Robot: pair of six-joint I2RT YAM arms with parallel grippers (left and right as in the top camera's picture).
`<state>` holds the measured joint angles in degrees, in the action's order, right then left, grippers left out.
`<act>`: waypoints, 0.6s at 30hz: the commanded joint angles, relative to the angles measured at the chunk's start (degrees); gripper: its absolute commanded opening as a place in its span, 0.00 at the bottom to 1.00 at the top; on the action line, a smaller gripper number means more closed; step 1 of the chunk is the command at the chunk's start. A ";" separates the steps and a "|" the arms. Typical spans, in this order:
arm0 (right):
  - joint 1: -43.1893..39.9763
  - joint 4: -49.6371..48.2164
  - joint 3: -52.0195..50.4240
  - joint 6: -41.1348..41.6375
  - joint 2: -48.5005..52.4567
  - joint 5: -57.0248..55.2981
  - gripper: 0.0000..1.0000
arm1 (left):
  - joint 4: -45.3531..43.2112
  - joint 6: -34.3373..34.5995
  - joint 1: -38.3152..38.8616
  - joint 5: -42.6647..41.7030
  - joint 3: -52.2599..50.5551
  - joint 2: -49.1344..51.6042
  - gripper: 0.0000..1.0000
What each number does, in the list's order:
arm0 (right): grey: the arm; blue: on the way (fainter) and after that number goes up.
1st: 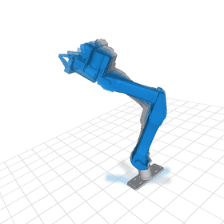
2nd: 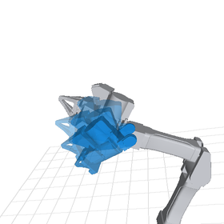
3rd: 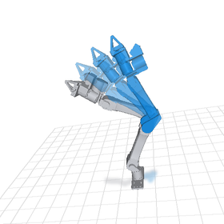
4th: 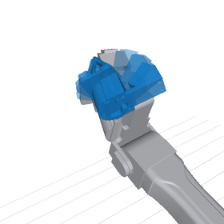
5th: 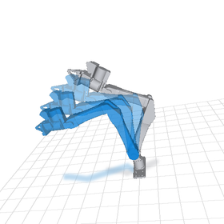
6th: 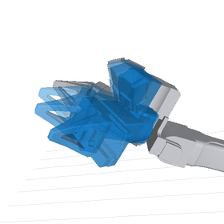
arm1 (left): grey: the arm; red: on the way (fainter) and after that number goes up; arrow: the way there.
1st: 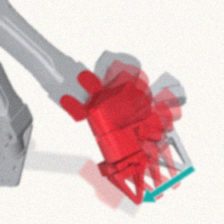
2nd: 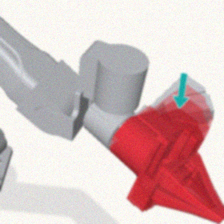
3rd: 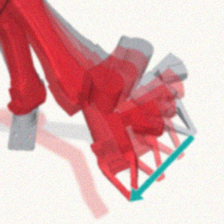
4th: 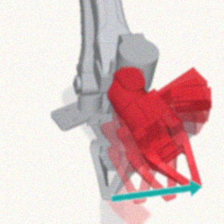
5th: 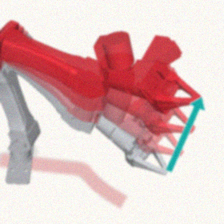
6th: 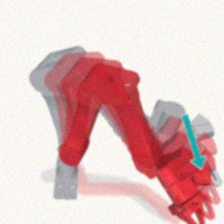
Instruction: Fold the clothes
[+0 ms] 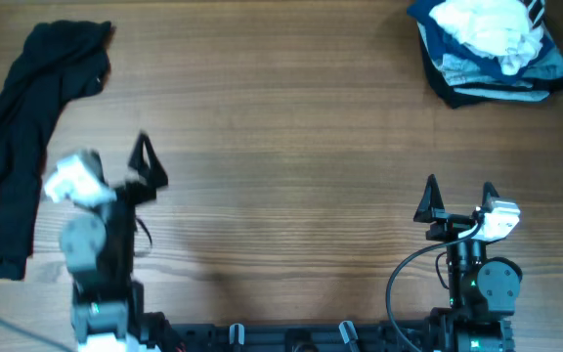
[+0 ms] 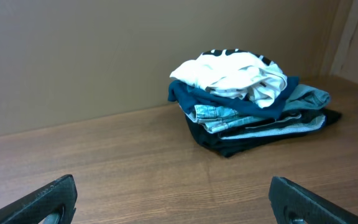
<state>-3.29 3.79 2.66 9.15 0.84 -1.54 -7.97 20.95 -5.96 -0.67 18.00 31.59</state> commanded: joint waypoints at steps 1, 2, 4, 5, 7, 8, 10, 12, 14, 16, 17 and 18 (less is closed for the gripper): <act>0.24 -0.22 -0.48 -0.11 -0.57 -0.57 1.00 | -0.07 0.76 -0.37 0.79 -10.27 -15.72 1.00; 0.24 -0.22 -0.48 -0.13 -0.57 -0.59 1.00 | 0.02 0.76 -0.37 0.81 -11.63 -18.21 1.00; 0.24 -0.22 -0.48 -0.13 -0.57 -0.57 1.00 | 1.03 0.76 -0.37 1.07 -14.38 -22.14 1.00; 0.22 -0.22 -0.48 -0.11 -0.57 -0.57 1.00 | 1.88 0.76 -0.37 1.22 -15.19 -23.30 1.00; 0.24 -0.22 -0.48 -0.11 -0.57 -0.57 1.00 | 2.10 0.81 -0.24 1.11 -16.61 -26.12 1.00; 0.22 -0.22 -0.48 -0.13 -0.57 -0.57 1.00 | 2.23 0.98 -0.22 0.96 -17.40 -27.78 1.00; 0.22 -0.22 -0.48 -0.13 -0.57 -0.57 1.00 | 3.96 0.96 -0.22 0.98 -17.66 -30.82 1.00; 0.24 -0.22 -0.48 -0.11 -0.57 -0.57 1.00 | 4.98 0.94 -0.22 1.01 -17.66 -31.43 1.00; 0.24 -0.22 -0.48 -0.13 -0.57 -0.57 1.00 | 7.91 0.96 -0.22 0.98 -17.66 -31.43 1.00; 0.24 -0.22 -0.48 -0.13 -0.57 -0.57 1.00 | 12.46 -0.11 -0.22 0.24 -17.66 -31.43 1.00; 0.24 -0.22 -0.48 -0.13 -0.57 -0.57 1.00 | 12.41 -0.81 -0.20 -0.04 -17.66 -31.43 1.00; 0.24 -0.22 -0.48 -0.13 -0.57 -0.59 0.99 | 12.44 -0.74 -0.22 -0.37 -17.66 -31.43 1.00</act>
<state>-3.29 3.79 2.37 9.15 0.73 -1.56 4.25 21.30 -6.02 -0.27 0.60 0.80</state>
